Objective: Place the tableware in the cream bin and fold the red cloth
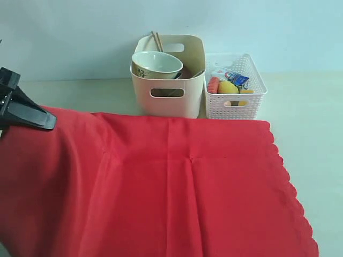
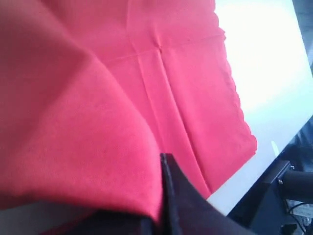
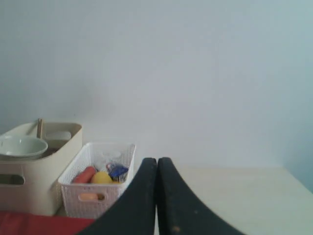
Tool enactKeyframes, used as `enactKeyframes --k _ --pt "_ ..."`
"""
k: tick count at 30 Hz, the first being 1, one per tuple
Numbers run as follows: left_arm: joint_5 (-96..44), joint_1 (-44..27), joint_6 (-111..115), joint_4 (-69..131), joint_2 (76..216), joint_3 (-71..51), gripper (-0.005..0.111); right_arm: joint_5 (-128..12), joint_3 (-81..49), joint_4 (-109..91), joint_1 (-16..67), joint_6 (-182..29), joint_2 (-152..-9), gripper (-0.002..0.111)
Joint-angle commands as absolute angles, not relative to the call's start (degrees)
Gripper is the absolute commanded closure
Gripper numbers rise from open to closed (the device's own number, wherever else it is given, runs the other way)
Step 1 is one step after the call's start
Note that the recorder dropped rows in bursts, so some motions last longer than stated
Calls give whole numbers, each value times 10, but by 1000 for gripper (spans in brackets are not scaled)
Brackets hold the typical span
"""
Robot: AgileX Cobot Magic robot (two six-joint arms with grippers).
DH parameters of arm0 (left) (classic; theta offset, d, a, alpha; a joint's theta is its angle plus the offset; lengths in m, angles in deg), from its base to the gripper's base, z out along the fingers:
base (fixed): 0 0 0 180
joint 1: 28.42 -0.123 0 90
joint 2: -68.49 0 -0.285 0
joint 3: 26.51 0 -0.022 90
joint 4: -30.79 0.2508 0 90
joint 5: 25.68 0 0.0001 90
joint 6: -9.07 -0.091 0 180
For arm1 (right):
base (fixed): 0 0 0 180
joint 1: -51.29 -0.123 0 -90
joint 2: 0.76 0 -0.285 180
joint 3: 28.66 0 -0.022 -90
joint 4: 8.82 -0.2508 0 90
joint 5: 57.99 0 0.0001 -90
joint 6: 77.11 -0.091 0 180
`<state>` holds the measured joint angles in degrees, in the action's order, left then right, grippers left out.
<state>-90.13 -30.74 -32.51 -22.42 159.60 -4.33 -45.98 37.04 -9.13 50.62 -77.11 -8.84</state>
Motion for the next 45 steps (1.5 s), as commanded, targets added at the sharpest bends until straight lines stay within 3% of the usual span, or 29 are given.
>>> enactKeyframes --k 1,11,16,29,39,45 --pt "-908 -295 -331 -242 1573 -48 107 -564 366 -91 510 -771 -85 108" --pt "-898 -295 -331 -243 1565 -48 107 -567 366 -105 510 -799 -85 108" --pt "-885 -295 -334 -245 1565 -49 107 -419 307 -123 508 -824 -112 108" --pt "-903 -285 -308 -248 1574 -122 107 -207 148 -392 454 -492 -651 108" --pt "-911 -207 -245 -166 1633 -186 107 -310 99 -191 332 -701 -898 108" --pt "-911 -155 -217 -157 1658 -229 107 -332 79 -99 309 -799 -1013 108"
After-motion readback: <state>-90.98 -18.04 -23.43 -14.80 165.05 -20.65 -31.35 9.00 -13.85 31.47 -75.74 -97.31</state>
